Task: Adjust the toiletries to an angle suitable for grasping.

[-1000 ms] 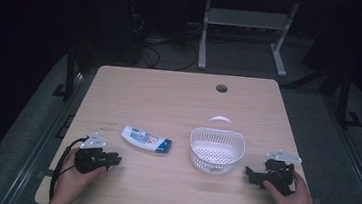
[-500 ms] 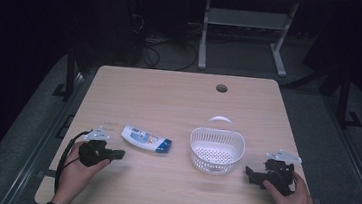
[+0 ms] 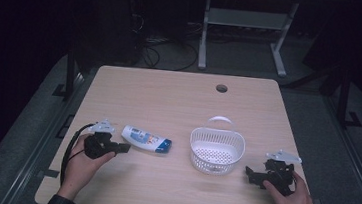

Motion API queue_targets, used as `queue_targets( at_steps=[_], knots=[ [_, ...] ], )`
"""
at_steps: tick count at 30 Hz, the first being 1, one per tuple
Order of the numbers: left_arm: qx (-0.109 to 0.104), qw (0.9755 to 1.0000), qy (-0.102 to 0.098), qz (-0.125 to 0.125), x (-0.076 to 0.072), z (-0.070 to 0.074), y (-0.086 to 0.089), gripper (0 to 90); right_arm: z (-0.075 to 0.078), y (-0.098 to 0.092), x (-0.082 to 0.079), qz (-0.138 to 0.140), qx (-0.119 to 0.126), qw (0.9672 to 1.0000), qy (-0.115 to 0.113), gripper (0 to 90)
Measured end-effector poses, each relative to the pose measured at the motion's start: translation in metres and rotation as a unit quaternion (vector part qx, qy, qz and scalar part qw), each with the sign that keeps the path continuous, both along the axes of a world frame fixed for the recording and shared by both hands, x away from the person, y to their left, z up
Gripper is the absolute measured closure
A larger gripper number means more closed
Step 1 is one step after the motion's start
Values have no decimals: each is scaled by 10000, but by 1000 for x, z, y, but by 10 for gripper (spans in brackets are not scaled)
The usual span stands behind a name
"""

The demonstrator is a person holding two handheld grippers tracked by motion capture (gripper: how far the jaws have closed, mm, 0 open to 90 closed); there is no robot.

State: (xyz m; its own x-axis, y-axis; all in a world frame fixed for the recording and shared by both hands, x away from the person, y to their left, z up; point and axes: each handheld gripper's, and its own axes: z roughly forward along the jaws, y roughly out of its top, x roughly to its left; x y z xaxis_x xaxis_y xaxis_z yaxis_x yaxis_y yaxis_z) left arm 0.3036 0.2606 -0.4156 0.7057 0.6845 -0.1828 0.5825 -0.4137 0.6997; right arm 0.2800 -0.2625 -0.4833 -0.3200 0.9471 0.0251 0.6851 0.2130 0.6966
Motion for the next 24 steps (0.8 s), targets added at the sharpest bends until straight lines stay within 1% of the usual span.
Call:
queue_targets(
  at_steps=[5, 13, 24],
  knots=[
    [-41, 10000, -29, -24, 5, 3, -7, 900, 0, 0, 0, 0, -1, 10000, -1, 0],
    [-71, 9999, -63, -144, 16, 6, -20, 900, 0, 0, 0, 0, 0, 10000, -1, 0],
    [-58, 9995, -144, -265, 31, 10, -39, 900, 0, 0, 0, 0, -1, 10000, 0, 0]
  ],
)
